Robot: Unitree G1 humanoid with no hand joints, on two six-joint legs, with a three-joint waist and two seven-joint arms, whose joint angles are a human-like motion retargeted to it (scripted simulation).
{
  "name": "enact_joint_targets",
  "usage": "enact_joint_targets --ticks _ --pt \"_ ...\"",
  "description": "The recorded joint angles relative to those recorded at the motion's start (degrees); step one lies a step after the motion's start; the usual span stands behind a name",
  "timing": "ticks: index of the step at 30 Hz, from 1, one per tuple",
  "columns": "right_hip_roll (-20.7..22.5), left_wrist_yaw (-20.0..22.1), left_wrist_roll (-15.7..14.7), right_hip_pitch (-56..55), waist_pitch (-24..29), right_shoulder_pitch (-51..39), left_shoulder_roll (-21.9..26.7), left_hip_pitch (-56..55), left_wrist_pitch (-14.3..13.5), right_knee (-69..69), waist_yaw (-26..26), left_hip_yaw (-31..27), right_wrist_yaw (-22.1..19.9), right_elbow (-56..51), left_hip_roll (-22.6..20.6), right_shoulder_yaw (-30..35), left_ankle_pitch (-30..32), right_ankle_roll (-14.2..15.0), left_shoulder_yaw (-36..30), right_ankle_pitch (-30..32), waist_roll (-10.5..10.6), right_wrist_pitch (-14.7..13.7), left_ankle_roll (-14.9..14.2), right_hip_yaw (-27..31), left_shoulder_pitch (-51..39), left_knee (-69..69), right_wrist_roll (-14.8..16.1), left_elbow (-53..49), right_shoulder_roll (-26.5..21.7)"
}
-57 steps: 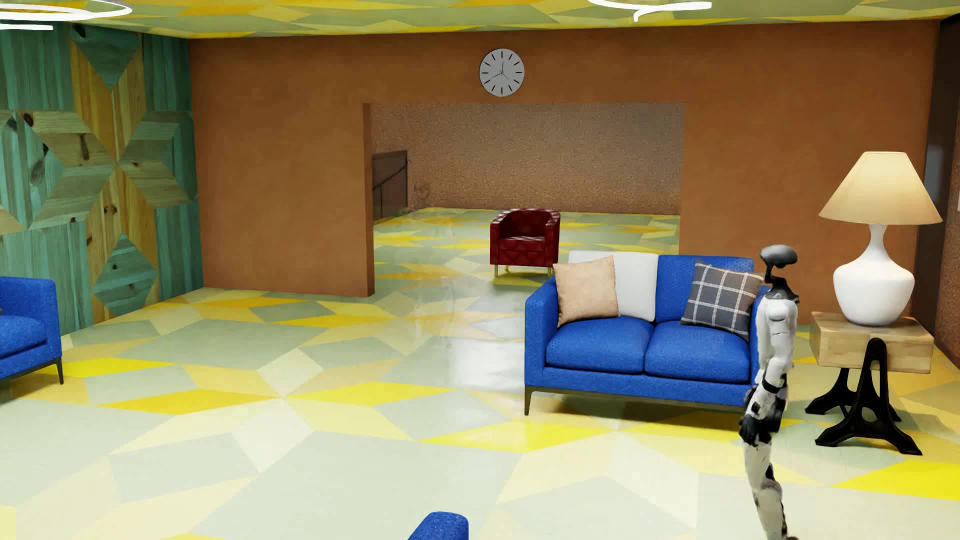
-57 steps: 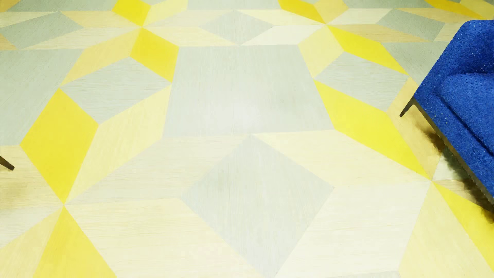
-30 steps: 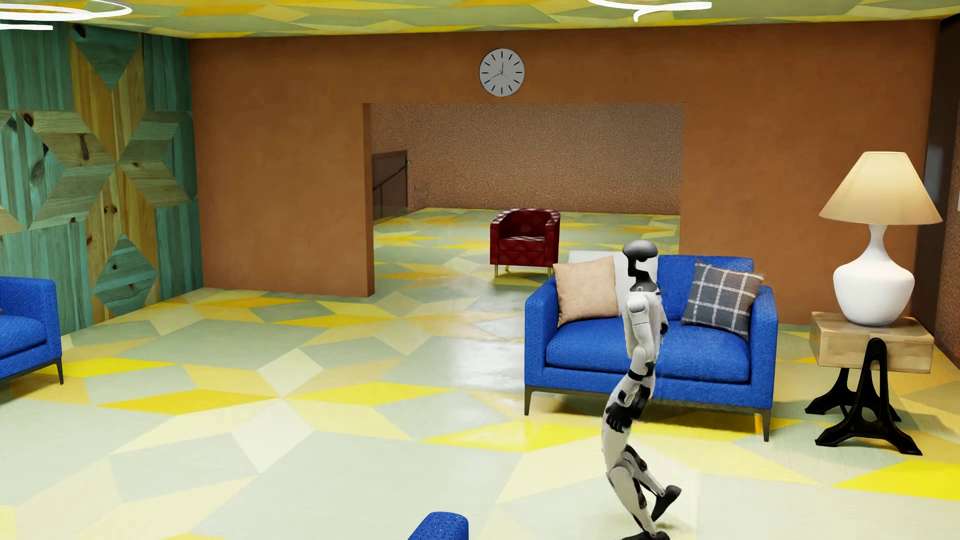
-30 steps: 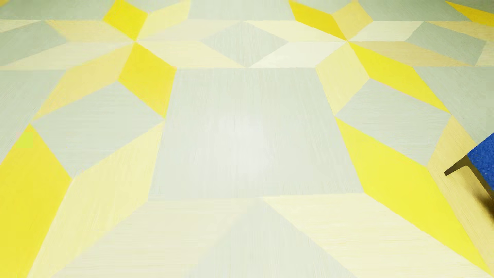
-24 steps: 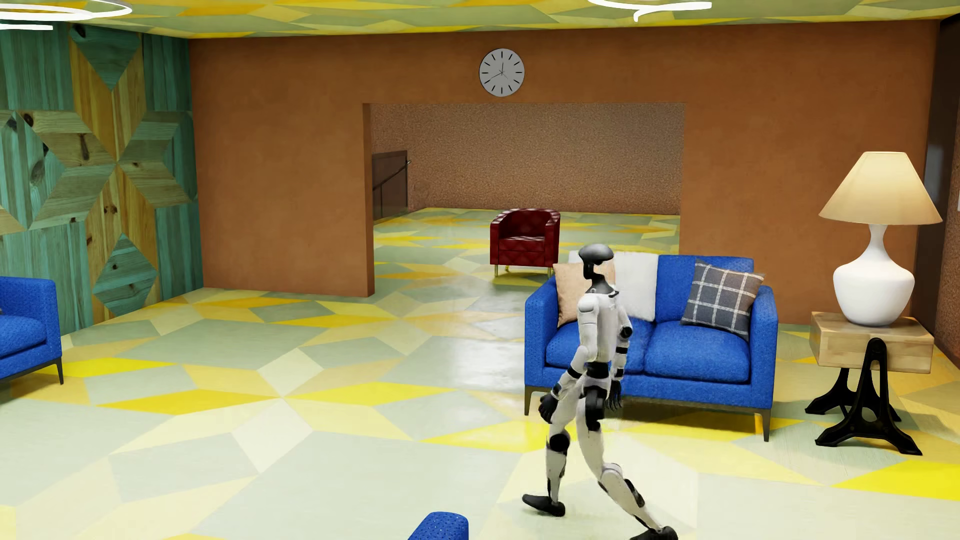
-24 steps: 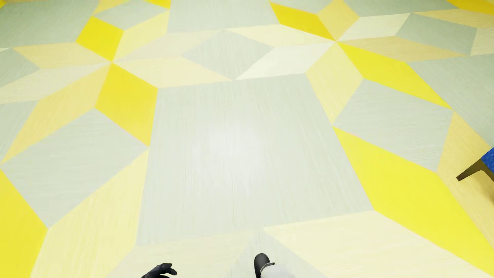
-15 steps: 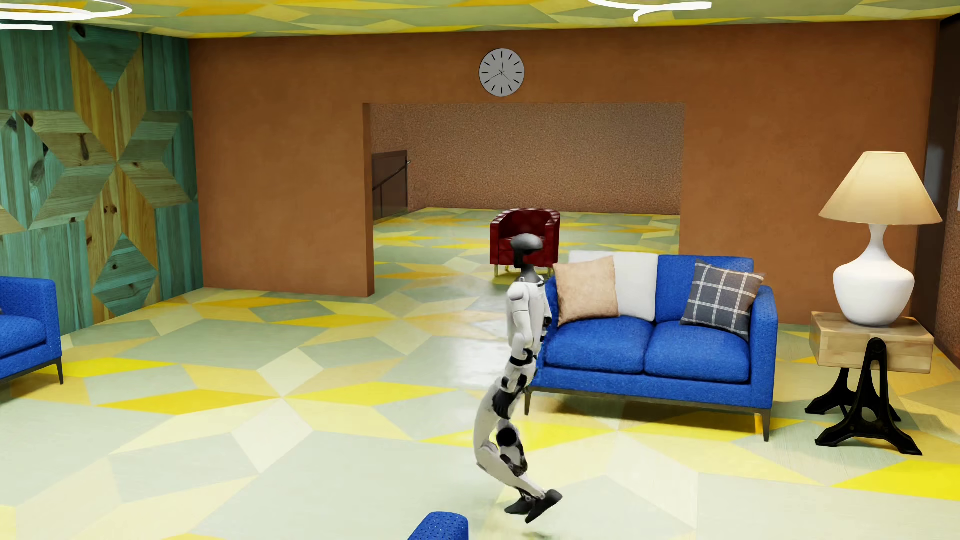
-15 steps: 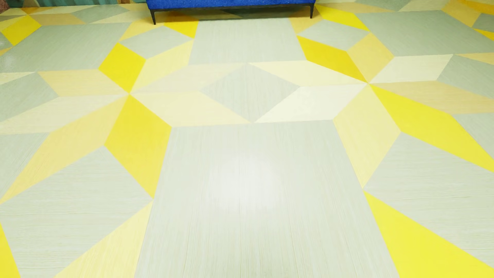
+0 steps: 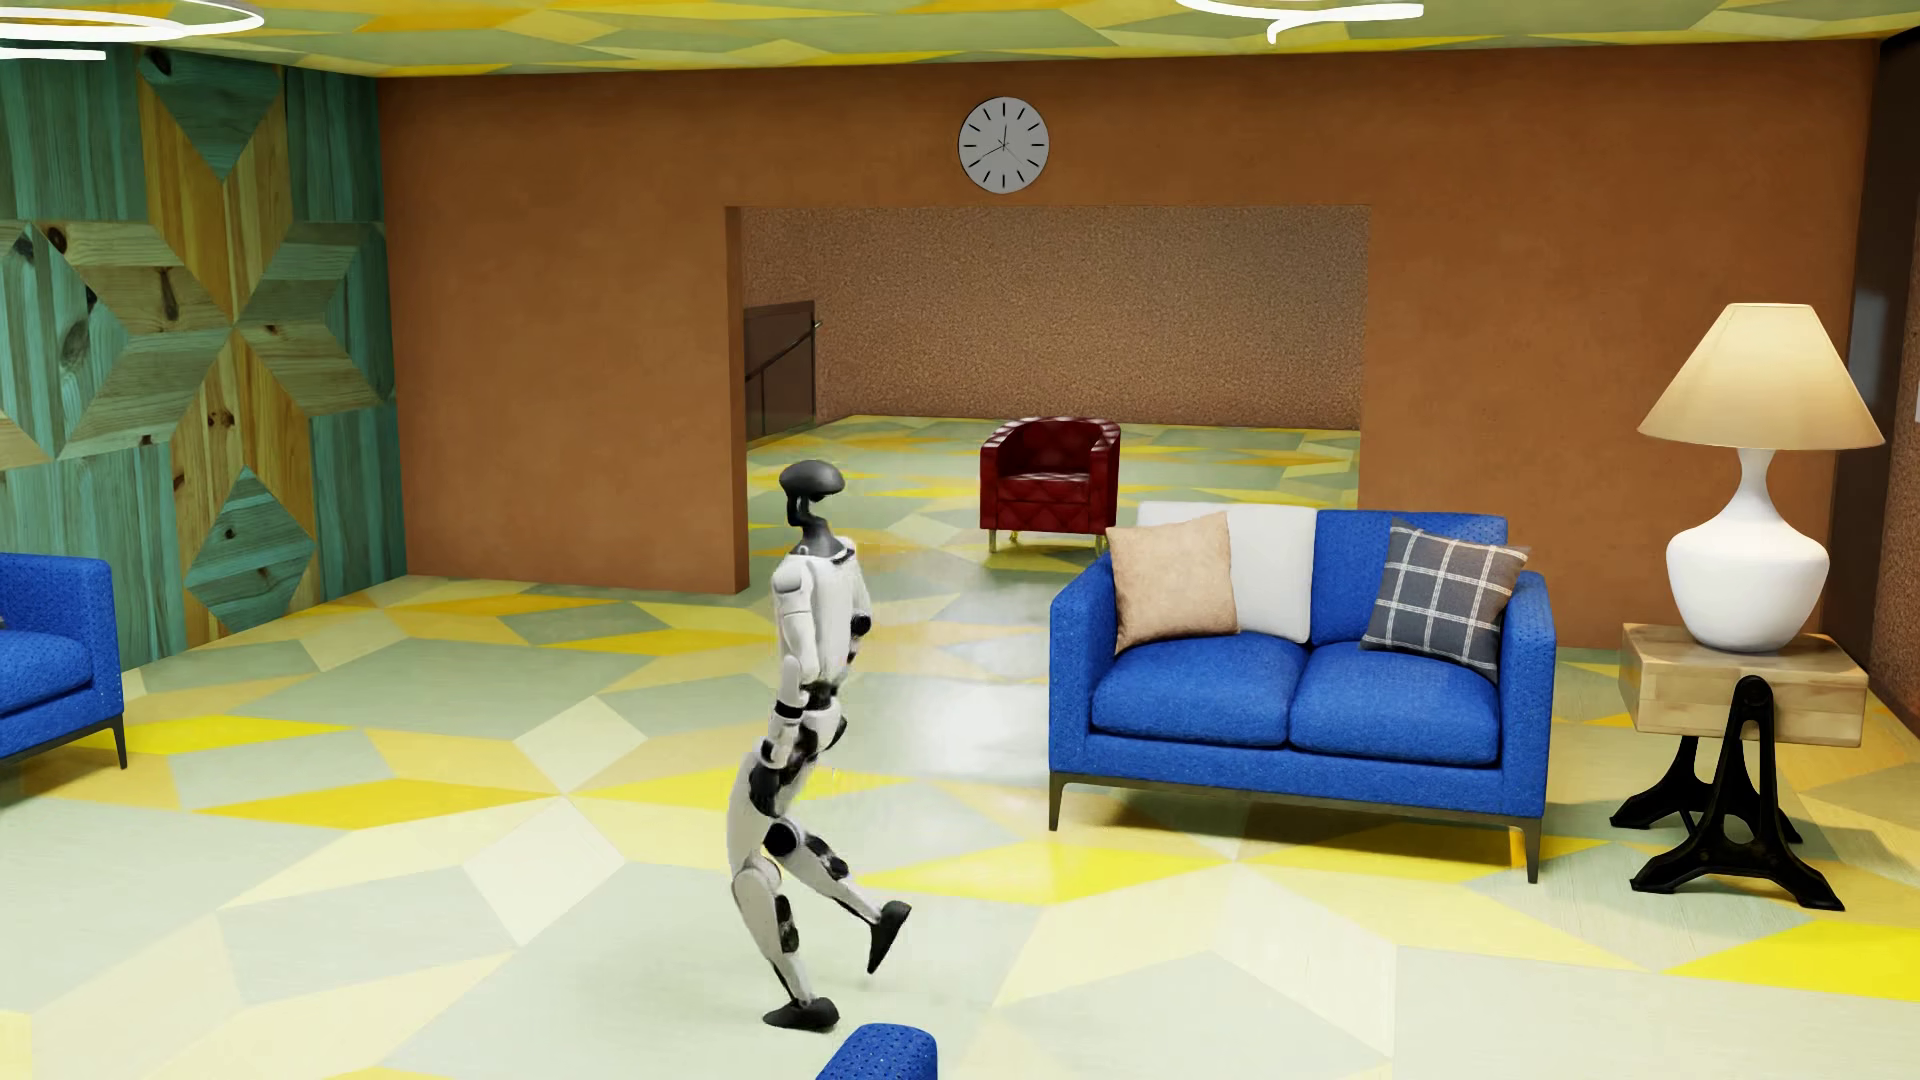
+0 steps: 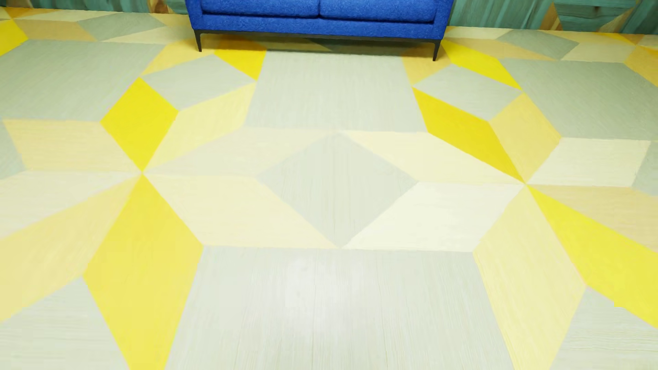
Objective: Go to the armchair
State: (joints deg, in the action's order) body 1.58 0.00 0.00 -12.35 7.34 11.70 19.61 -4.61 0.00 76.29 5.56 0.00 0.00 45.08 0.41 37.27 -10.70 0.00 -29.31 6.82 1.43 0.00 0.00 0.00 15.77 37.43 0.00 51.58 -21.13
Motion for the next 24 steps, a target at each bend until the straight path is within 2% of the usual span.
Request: enact_joint_targets --ticks 1,2,3,4,5,6,7,8,9,10,11,12,13,15,16,17,18,19,20,21,22,23,24 --pt "0.8 0.0 0.0 -2.9 0.5 0.3 0.8 4.8 0.0 -11.8 -2.9 0.0 0.0 5.1 1.3 3.0 -0.8 0.0 -0.1 5.0 0.6 0.0 0.0 0.0 -1.1 -2.0 0.0 -2.2 0.9" --pt "0.8 0.0 0.0 -6.3 -0.3 2.1 0.9 8.1 0.0 -25.2 -5.5 0.0 0.0 6.7 1.2 0.8 -1.9 0.0 1.3 7.5 1.0 0.0 0.0 0.0 -1.7 -4.4 0.0 -4.8 1.5" --pt "1.4 0.0 0.0 -6.9 -0.8 3.5 1.4 12.9 0.0 -39.1 -7.1 0.0 0.0 8.2 1.4 0.5 -3.7 0.0 2.3 1.6 1.2 0.0 0.0 0.0 -2.1 -6.7 0.0 -6.9 1.5" --pt "1.9 0.0 0.0 -6.8 -1.8 4.4 2.1 16.4 0.0 -46.5 -8.0 0.0 0.0 8.4 0.3 2.2 -6.1 0.0 4.3 -18.5 0.4 0.0 0.0 0.0 -2.8 -8.5 0.0 -9.0 1.1" --pt "1.4 0.0 0.0 -8.0 -3.3 5.7 2.9 18.4 0.0 -66.9 -8.5 0.0 0.0 8.4 0.0 3.4 -9.4 0.0 6.0 -2.3 0.1 0.0 0.0 0.0 -3.1 -8.5 0.0 -10.5 0.5" --pt "1.4 0.0 0.0 -9.2 -3.7 6.9 3.3 20.1 0.0 -68.6 -9.3 0.0 0.0 9.0 -0.9 4.7 -11.5 0.0 7.6 -0.1 -0.3 0.0 0.0 0.0 -3.4 -8.3 0.0 -10.5 0.2" --pt "2.4 0.0 0.0 -11.1 -3.2 7.4 2.9 21.8 0.0 -47.9 -10.2 0.0 0.0 9.8 -0.6 5.6 -11.8 0.0 9.6 -19.9 0.4 0.0 0.0 0.0 -2.9 -6.6 0.0 -10.0 0.0" --pt "4.4 0.0 0.0 -11.3 -3.2 8.0 2.4 22.7 0.0 -46.0 -10.5 0.0 0.0 10.3 0.0 5.7 -9.4 0.0 11.4 -13.3 1.3 0.0 0.0 0.0 -2.0 -2.8 0.0 -8.4 -0.2" --pt "7.5 0.0 0.0 -11.2 -3.5 8.6 1.3 19.6 0.0 -45.9 -10.1 0.0 0.0 11.0 3.0 4.9 -1.2 0.0 12.1 -3.6 3.8 0.0 0.0 0.0 -1.3 6.9 0.0 -6.6 -0.4" --pt "9.8 0.0 0.0 -10.0 -2.3 8.9 0.5 16.4 0.0 -41.8 -9.0 0.0 0.0 12.0 5.5 5.4 9.5 0.0 11.5 3.0 4.9 0.0 0.0 0.0 0.1 20.1 0.0 -4.0 -0.7" --pt "11.7 0.0 0.0 -8.1 -1.6 8.4 0.2 9.8 0.0 -39.9 -7.9 0.0 0.0 11.6 7.1 4.4 8.7 0.0 11.2 4.3 5.3 0.0 0.0 0.0 1.1 33.1 0.0 -2.6 -0.9" --pt "12.5 0.0 0.0 -3.4 0.2 8.0 0.1 3.8 0.0 -40.6 -7.8 0.0 0.0 10.1 8.0 2.8 2.2 0.0 9.9 3.4 5.2 0.0 0.0 0.0 1.5 39.3 0.0 -1.5 -1.3" --pt "12.1 0.0 0.0 0.3 0.4 6.9 0.1 -1.8 0.0 -41.8 -5.1 0.0 0.0 9.1 7.5 1.3 -0.3 0.0 8.5 0.4 3.6 0.0 0.0 0.0 1.7 37.1 0.0 0.1 -1.1" --pt "11.7 0.0 0.0 7.3 0.8 4.5 1.2 -7.6 0.0 -43.2 1.4 0.0 0.0 4.2 6.8 0.7 -2.1 0.0 7.8 -6.9 0.3 0.0 0.0 0.0 3.7 18.0 0.0 0.5 -2.0" --pt "11.5 0.0 0.0 10.4 0.2 3.3 1.6 -8.9 0.0 -44.7 2.9 0.0 0.0 2.8 7.1 -1.0 0.5 0.0 9.0 -10.6 -1.0 0.0 0.0 0.0 5.4 5.6 0.0 0.3 -2.0" --pt "11.4 0.0 0.0 13.2 -0.2 2.2 1.7 -9.3 0.0 -45.5 3.6 0.0 0.0 0.8 7.4 -3.0 14.1 0.0 8.4 -14.0 -1.7 0.0 0.0 0.0 6.8 -5.2 0.0 0.3 -2.4" --pt "10.6 0.0 0.0 13.5 -1.8 1.2 1.5 -12.4 0.0 -44.4 4.4 0.0 0.0 -1.0 8.3 -5.0 30.3 0.0 9.0 -17.9 -2.7 0.0 0.0 0.0 8.2 -8.1 0.0 0.7 -3.2" --pt "10.5 0.0 0.0 16.4 -2.1 0.5 1.5 -13.4 0.0 -43.4 5.5 0.0 0.0 -2.6 9.9 -6.2 34.4 0.0 8.6 -21.9 -2.3 0.0 0.0 0.0 9.6 -6.3 0.0 0.8 -4.2" --pt "10.5 0.0 0.0 19.7 -1.3 0.2 1.4 -11.9 0.0 -41.1 6.9 0.0 0.0 -3.9 10.4 -6.7 27.4 0.0 9.2 -23.9 -2.3 0.0 0.0 0.0 10.9 -1.2 0.0 0.6 -4.8" --pt "9.5 0.0 0.0 18.6 -1.3 -0.2 1.6 -10.8 0.0 -36.3 8.3 0.0 0.0 -4.2 9.0 -7.6 18.6 0.0 7.5 -21.4 -3.5 0.0 0.0 0.0 10.1 0.9 0.0 1.8 -4.4" --pt "8.5 0.0 0.0 15.7 -0.9 -0.8 1.7 -9.0 0.0 -29.9 9.7 0.0 0.0 -2.8 9.2 -9.9 12.5 0.0 6.9 -14.2 -4.7 0.0 0.0 0.0 8.7 3.1 0.0 3.2 -2.3" --pt "7.7 0.0 0.0 12.8 0.2 -2.0 2.9 -6.6 0.0 -26.1 9.8 0.0 0.0 -3.4 10.6 -7.0 9.3 0.0 6.2 -5.1 -5.7 0.0 0.0 0.0 6.4 3.4 0.0 3.9 -1.6" --pt "6.2 0.0 0.0 9.5 0.3 -2.7 3.7 -4.3 0.0 -24.1 7.8 0.0 0.0 -2.3 11.1 -4.7 6.9 0.0 6.8 1.1 -6.7 0.0 0.0 0.0 4.9 2.1 0.0 4.7 -0.3"
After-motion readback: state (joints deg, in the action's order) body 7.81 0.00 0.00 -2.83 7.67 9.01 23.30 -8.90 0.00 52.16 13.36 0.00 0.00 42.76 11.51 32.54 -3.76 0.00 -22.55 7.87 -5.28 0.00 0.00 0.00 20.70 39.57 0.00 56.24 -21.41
